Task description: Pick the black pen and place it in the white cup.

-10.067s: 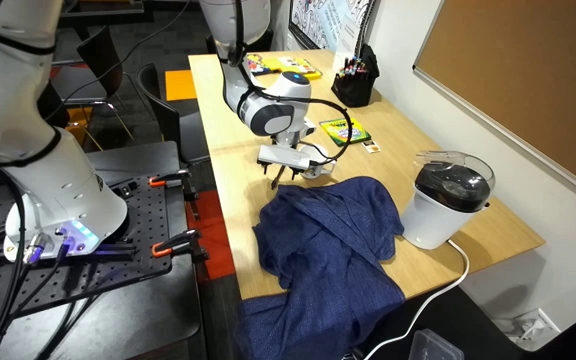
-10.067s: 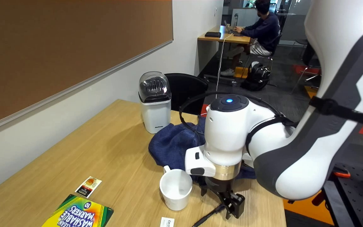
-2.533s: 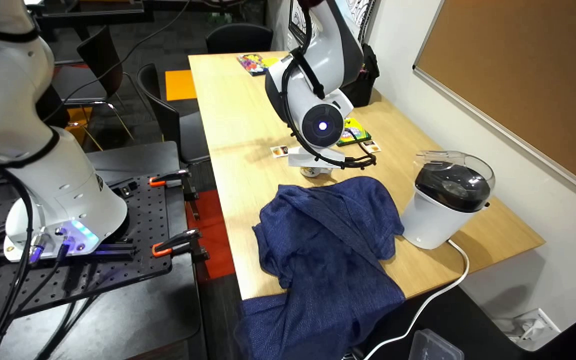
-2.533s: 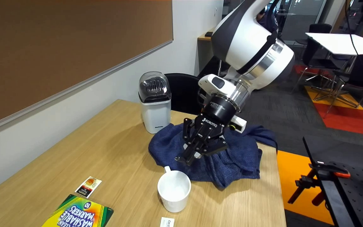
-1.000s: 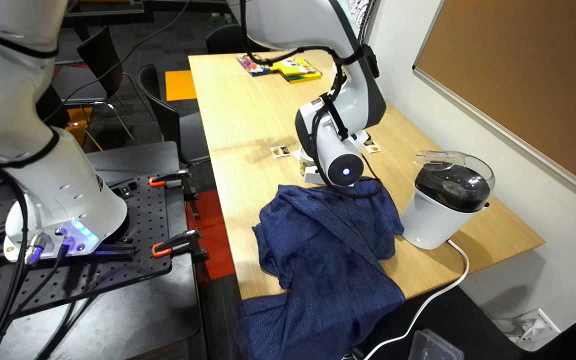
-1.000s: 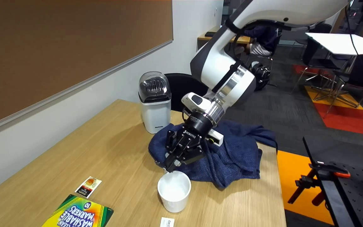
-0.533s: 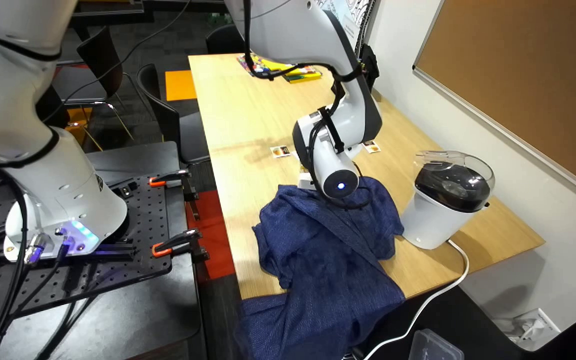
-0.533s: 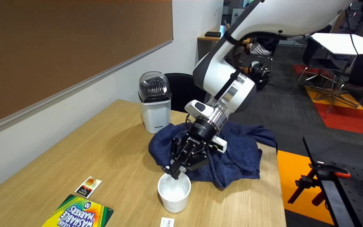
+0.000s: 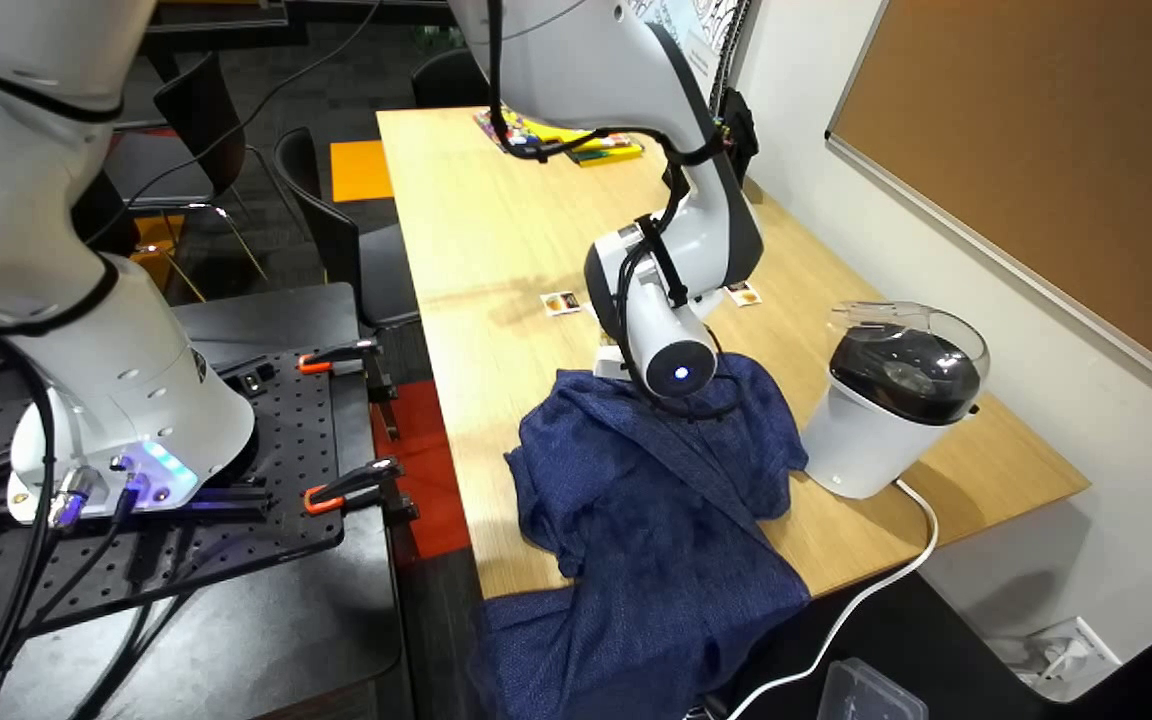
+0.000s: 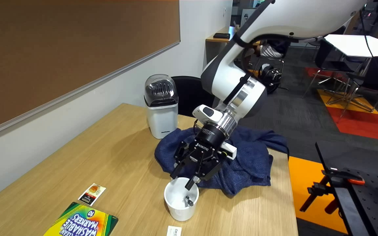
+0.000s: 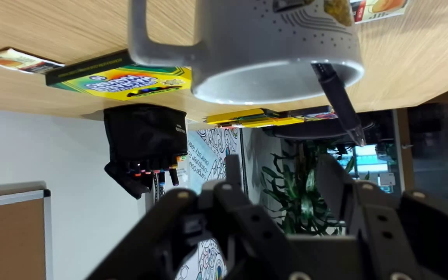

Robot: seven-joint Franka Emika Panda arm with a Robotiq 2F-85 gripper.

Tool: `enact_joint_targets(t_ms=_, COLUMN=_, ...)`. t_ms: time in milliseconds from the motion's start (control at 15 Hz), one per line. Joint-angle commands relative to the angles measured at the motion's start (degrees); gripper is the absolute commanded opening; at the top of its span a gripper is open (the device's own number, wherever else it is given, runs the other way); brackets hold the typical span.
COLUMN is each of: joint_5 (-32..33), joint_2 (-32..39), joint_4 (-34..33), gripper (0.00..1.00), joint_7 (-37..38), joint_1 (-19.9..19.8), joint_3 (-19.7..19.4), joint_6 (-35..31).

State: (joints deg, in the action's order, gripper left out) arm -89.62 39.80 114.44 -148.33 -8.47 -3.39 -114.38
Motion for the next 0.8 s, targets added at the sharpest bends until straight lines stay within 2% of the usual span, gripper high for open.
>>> enact_joint_targets(t_ms=0, joint_5=0.4, joint_2=-0.65, joint_4=-0.1, gripper=0.85, joint_7=1.41, joint_1=0.9, joint_3=-0.88, joint_6=1.57)
enact_joint_targets(t_ms=133, joint_5=0.63, joint_2=-2.11, joint_4=0.9, gripper=0.99, joint_7=1.74, joint_1=1.71, joint_3=-0.74, joint_6=0.86)
enact_joint_targets(t_ms=733, joint_5=0.49, joint_2=-15.25, joint_4=9.45, gripper=1.0, joint_7=4.49, joint_1=8.19, joint_3=-0.07, joint_6=-5.08)
